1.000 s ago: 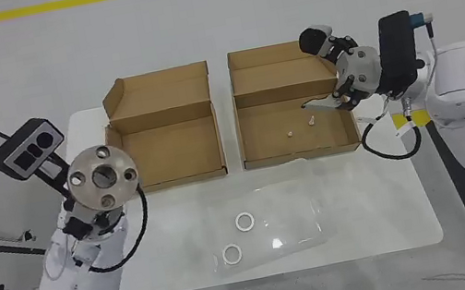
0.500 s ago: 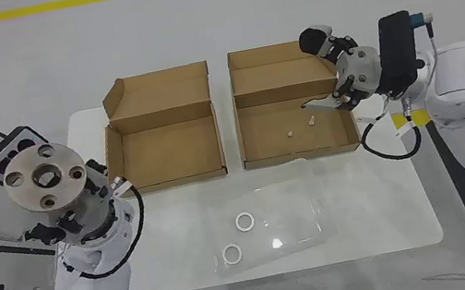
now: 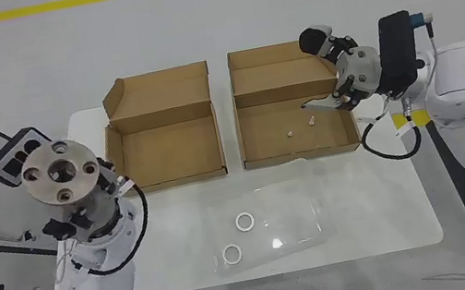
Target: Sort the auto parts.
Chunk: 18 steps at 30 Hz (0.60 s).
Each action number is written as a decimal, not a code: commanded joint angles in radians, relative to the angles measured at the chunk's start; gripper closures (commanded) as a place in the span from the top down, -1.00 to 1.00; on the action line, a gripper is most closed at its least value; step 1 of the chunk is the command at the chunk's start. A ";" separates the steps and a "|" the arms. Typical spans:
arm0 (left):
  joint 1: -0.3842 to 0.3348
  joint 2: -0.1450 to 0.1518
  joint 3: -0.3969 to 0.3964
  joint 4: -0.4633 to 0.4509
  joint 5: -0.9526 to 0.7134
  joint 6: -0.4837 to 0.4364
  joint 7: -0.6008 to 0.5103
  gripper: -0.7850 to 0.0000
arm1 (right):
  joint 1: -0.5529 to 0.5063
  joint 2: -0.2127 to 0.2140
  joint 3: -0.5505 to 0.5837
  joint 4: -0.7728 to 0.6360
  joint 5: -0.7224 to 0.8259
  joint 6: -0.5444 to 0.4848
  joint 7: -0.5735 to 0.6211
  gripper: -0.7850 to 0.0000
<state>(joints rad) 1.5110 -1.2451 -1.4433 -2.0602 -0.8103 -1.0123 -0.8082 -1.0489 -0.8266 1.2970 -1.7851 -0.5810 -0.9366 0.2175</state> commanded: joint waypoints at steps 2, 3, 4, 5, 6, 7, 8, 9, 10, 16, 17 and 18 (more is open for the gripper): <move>0.003 0.005 -0.002 0.018 0.071 0.000 0.000 -1.00 | 0.000 0.000 0.000 0.000 0.000 0.000 0.000 1.00; 0.002 0.006 -0.001 0.020 0.082 0.000 0.000 -1.00 | 0.000 0.000 0.000 0.000 0.000 0.000 0.000 1.00; 0.002 0.008 -0.002 0.024 0.102 0.000 0.000 -1.00 | 0.000 0.000 0.000 0.000 0.000 0.000 0.000 1.00; 0.002 0.010 -0.001 0.027 0.124 0.000 0.000 -1.00 | 0.000 0.000 0.000 0.000 0.000 0.000 0.000 1.00; 0.002 0.012 0.001 0.028 0.132 0.000 0.000 -1.00 | 0.000 0.000 0.000 0.000 0.000 0.000 0.000 1.00; 0.001 0.013 0.002 0.028 0.133 0.000 0.000 -1.00 | 0.000 0.000 0.000 0.000 0.000 0.000 0.000 1.00; 0.001 0.015 0.004 0.027 0.134 0.000 0.000 -1.00 | 0.000 0.000 0.000 0.000 0.000 0.000 0.000 1.00; 0.001 0.016 0.006 0.027 0.136 0.000 0.000 -1.00 | 0.000 0.000 0.000 0.000 0.000 0.000 0.000 1.00; 0.001 0.018 0.011 0.023 0.130 0.000 0.000 -1.00 | 0.000 0.000 0.000 0.000 0.000 0.000 0.000 1.00; 0.002 0.020 0.015 0.001 0.050 0.000 0.000 -1.00 | 0.000 0.000 0.000 0.000 0.000 0.000 0.000 1.00; 0.003 0.020 0.015 -0.002 0.036 0.000 0.000 -1.00 | 0.000 0.000 0.000 0.000 0.000 0.000 0.000 1.00; 0.003 0.019 0.013 -0.006 0.020 0.000 0.000 -1.00 | 0.000 0.000 0.000 0.000 0.000 0.000 0.000 1.00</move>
<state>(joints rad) 1.5138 -1.2255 -1.4290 -2.0629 -0.7764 -1.0123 -0.8080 -1.0489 -0.8266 1.2970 -1.7851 -0.5810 -0.9366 0.2175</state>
